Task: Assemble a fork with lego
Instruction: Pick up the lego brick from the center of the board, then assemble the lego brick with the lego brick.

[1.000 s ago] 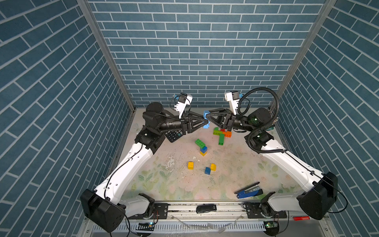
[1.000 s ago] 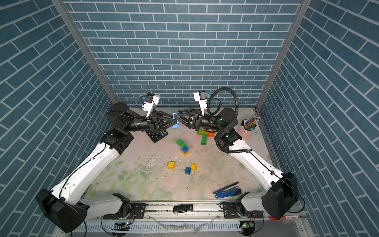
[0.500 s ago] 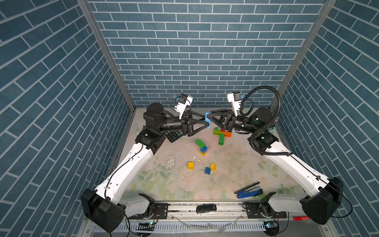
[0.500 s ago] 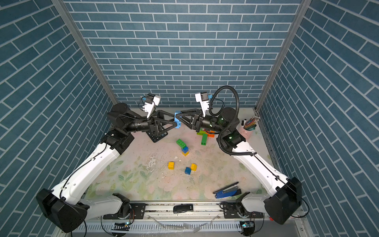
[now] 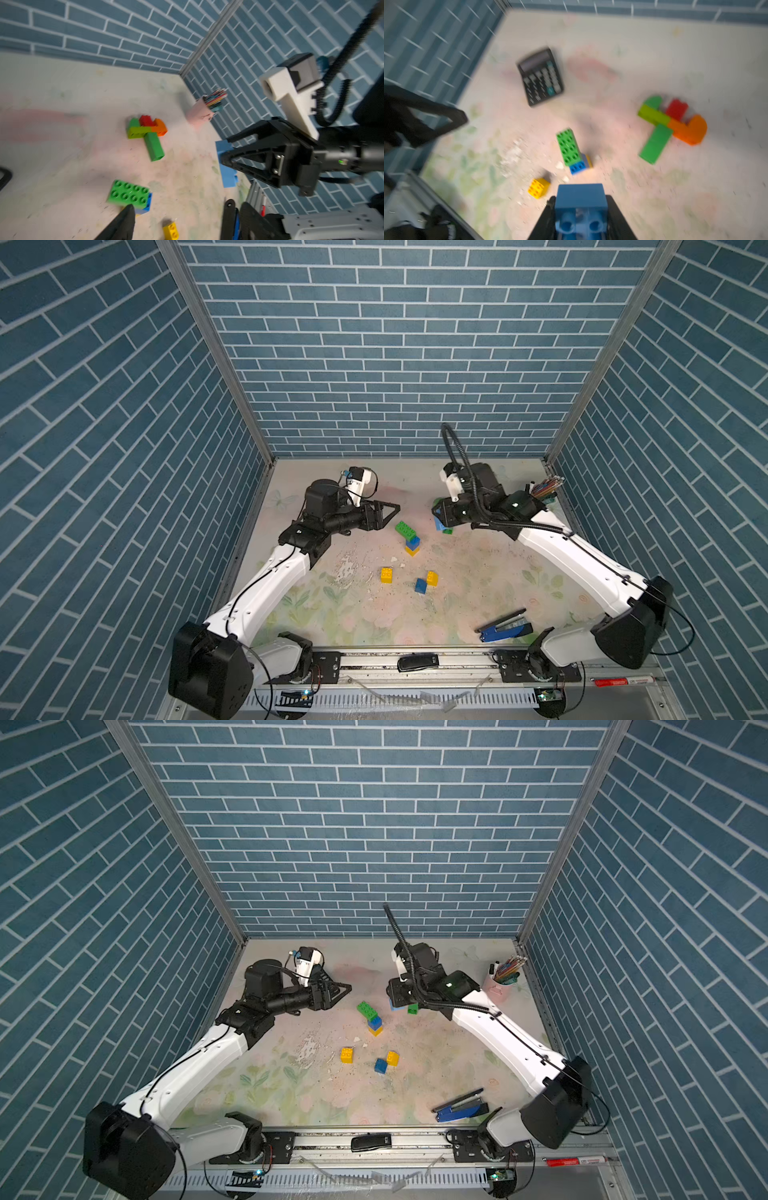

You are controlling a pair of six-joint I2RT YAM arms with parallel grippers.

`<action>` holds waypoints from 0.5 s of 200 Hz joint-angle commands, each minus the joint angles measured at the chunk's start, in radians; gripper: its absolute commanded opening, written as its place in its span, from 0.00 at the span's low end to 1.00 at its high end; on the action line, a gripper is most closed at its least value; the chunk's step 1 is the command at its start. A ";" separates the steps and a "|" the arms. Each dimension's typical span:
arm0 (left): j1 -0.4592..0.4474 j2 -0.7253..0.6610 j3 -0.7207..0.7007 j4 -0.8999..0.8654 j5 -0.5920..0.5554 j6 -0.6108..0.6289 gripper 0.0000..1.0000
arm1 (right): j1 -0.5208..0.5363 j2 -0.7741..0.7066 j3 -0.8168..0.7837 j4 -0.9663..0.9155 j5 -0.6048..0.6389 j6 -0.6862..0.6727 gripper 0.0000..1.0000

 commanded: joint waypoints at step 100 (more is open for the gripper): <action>0.137 0.462 0.055 0.162 0.010 -0.134 0.59 | 0.118 0.256 0.112 -0.191 0.047 -0.110 0.00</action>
